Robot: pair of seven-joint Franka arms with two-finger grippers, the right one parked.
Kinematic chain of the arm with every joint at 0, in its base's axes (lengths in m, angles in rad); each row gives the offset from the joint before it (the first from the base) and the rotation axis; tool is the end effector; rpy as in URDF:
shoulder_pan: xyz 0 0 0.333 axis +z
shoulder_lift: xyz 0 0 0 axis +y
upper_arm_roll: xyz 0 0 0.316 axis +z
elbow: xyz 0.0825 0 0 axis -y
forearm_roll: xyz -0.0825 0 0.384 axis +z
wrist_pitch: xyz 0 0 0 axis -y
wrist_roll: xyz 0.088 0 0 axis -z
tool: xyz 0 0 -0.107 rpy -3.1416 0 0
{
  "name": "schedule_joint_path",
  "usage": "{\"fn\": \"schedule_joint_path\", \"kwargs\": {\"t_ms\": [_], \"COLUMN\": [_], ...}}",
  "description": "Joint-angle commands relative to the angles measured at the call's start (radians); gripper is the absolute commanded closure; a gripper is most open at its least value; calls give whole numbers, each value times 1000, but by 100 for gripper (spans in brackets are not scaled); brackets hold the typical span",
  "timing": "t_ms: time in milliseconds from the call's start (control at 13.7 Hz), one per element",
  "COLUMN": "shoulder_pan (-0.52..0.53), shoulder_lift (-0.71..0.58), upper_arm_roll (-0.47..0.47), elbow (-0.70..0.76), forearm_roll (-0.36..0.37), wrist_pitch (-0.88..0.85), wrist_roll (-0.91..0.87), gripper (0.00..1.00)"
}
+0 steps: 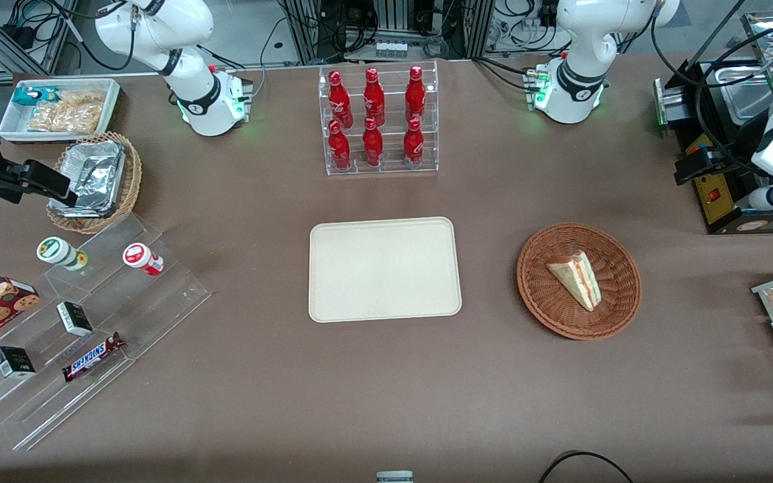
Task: Place sandwich from basket to tray
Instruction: 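Move the left gripper from rest toward the wicker basket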
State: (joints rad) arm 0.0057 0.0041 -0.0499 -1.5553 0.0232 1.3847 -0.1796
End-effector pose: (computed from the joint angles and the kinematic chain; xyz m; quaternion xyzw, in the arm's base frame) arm 0.5345 -0.0208 0.6149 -0.9938 -0.0685 0.0854 0.0211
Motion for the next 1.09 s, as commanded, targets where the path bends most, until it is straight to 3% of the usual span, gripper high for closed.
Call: {"fn": "schedule_joint_path", "kwargs": {"t_ms": [0, 438, 1022], "shoulder_pan": [-4, -12, -30], "shoulder_lift": [20, 68, 59], "upper_arm_roll": [-2, -4, -4], "elbow": [23, -74, -417], "forearm_roll": [14, 7, 7], "wrist_pitch": [16, 86, 456], "wrist_roll": [25, 43, 26], "gripper": [0, 0, 0]}}
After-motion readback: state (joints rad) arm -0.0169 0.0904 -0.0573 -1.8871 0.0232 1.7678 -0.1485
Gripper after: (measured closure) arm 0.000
